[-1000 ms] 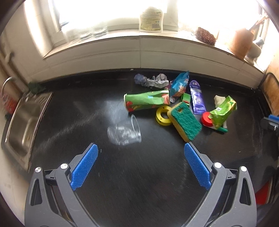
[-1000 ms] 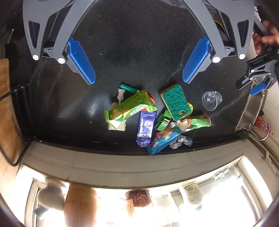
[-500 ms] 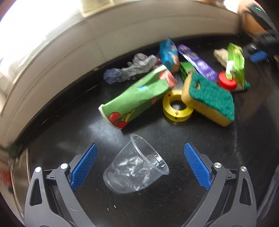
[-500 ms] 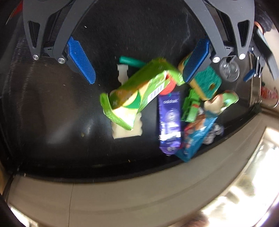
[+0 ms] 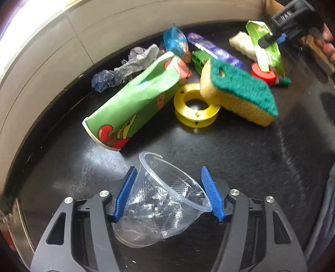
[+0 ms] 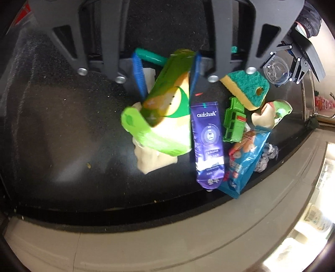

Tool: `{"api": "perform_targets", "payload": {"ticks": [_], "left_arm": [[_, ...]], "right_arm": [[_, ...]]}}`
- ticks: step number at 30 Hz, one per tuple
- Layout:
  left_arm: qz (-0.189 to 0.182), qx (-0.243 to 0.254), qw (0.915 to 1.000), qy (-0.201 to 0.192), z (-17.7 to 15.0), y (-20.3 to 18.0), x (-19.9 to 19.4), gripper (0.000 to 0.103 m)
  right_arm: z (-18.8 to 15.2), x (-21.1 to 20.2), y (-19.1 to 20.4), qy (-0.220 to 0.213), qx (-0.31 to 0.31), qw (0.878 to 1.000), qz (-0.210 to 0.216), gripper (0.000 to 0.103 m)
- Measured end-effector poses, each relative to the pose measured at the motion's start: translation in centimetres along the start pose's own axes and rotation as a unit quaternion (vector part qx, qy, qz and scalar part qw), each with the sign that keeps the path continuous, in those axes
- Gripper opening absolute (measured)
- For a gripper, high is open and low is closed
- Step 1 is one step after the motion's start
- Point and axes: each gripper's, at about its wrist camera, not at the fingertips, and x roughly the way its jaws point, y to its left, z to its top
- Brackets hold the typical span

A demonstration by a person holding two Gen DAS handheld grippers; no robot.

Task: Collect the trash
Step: 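Grasp the clear plastic cup with the left tool while the right tool grasps the green juice carton, then carry cup and carton to the black bin and open both tools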

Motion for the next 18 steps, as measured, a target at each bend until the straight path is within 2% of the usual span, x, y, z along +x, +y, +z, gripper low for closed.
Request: {"api": "perform_targets", "payload": {"ticks": [2, 7, 13, 18], "left_arm": [[0.004, -0.014, 0.9999, -0.001, 0.3, -0.4, -0.8, 0.059], [0.022, -0.096, 0.995, -0.018, 1.4, -1.0, -4.8, 0.059], [0.038, -0.196, 0.9796, -0.024, 2.5, -3.3, -9.9, 0.06], [0.045, -0.246, 0.9682, -0.014, 2.6, -6.1, -12.0, 0.06]], "right_arm": [[-0.2, -0.9, 0.2, -0.007, -0.005, 1.0, 0.002, 0.034], [-1.4, -4.4, 0.8, -0.038, -0.027, 0.999, 0.017, 0.034], [-4.4, -8.8, 1.5, -0.065, -0.081, 0.994, 0.024, 0.034], [-7.5, -10.8, 1.3, -0.067, -0.115, 0.991, 0.029, 0.034]]}}
